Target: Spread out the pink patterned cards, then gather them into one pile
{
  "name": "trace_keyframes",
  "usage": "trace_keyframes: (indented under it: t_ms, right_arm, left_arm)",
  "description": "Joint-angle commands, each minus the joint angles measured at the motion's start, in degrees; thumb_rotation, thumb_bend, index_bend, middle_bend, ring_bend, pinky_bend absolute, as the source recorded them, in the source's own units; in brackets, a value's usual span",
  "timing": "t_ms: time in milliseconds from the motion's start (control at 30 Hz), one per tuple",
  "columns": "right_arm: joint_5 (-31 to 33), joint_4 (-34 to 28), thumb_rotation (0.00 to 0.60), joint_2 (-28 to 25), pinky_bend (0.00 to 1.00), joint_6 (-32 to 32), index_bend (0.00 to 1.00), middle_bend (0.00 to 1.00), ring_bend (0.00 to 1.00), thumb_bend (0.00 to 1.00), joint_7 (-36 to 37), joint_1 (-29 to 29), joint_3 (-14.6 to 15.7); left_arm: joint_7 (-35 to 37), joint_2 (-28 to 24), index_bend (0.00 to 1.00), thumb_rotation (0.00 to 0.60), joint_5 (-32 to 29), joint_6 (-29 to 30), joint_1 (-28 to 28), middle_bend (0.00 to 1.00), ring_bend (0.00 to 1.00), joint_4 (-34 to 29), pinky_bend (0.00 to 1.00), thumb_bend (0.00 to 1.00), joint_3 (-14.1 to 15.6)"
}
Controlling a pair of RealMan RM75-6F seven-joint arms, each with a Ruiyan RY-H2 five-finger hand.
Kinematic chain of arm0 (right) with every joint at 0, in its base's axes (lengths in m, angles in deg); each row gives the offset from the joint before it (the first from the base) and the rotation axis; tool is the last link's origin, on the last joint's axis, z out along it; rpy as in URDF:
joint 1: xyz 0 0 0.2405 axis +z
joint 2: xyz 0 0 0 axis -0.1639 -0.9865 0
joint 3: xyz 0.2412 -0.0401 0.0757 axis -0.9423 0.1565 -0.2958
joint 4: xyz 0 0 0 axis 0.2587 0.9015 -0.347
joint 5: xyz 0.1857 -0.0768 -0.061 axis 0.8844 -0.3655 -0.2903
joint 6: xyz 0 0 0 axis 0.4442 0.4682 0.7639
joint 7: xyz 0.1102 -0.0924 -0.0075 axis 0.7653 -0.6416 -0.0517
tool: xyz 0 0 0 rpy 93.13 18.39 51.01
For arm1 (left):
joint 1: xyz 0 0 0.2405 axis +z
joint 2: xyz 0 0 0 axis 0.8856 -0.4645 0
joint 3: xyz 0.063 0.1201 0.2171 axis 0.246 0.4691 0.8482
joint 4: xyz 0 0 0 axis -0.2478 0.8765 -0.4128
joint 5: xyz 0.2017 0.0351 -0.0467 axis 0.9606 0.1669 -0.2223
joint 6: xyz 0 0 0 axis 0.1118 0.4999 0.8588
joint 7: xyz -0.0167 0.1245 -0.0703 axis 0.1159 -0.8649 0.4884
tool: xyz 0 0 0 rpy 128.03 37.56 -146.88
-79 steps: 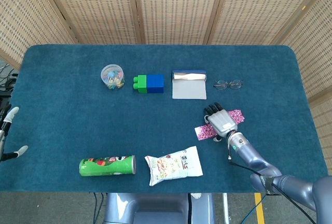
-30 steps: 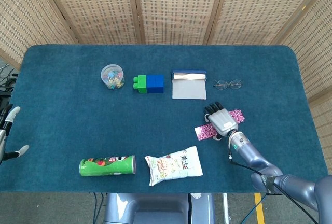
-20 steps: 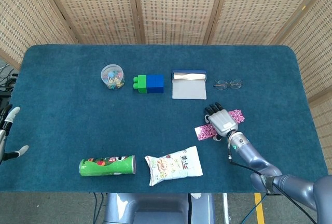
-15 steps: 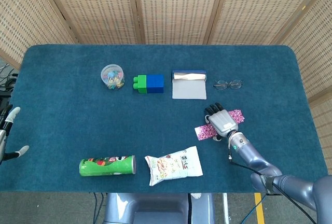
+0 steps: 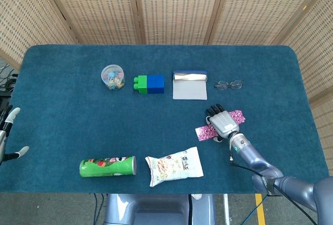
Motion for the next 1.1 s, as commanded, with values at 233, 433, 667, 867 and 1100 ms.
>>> trace_keyframes:
  t_ms: [233, 433, 667, 867, 1100]
  right_arm:
    - [-0.19, 0.5, 0.6, 0.23, 0.0, -0.2, 0.43, 0.13, 0.0, 0.21, 0.16, -0.25, 0.38]
    - [-0.23, 0.93, 0.6, 0.45, 0.0, -0.23, 0.45, 0.14, 0.0, 0.24, 0.01, -0.34, 0.49]
    - [-0.6, 1.07, 0.6, 0.61, 0.0, 0.16, 0.5, 0.16, 0.0, 0.3, 0.2, -0.5, 0.46]
    - [-1.0, 0.78, 0.6, 0.35, 0.0, 0.45, 0.5, 0.16, 0.0, 0.34, 0.44, -0.42, 0.2]
    - [-1.12, -0.37, 0.6, -0.49, 0.0, 1.04, 0.5, 0.16, 0.0, 0.34, 0.26, -0.2, -0.41]
  left_arm:
    - [-0.01, 0.02, 0.0, 0.6, -0.07, 0.02, 0.05, 0.0, 0.0, 0.06, 0.0, 0.03, 0.02]
    - [0.04, 0.14, 0.0, 0.6, -0.02, -0.01, 0.02, 0.0, 0.0, 0.19, 0.0, 0.03, 0.01]
    - [0.06, 0.25, 0.0, 0.6, -0.08, -0.19, -0.05, 0.0, 0.0, 0.31, 0.0, 0.03, 0.03]
    - [0.08, 0.3, 0.0, 0.6, -0.09, -0.16, -0.06, 0.0, 0.0, 0.36, 0.0, 0.03, -0.01]
    - [0.14, 0.4, 0.0, 0.6, -0.04, -0.27, -0.12, 0.0, 0.0, 0.42, 0.0, 0.03, 0.02]
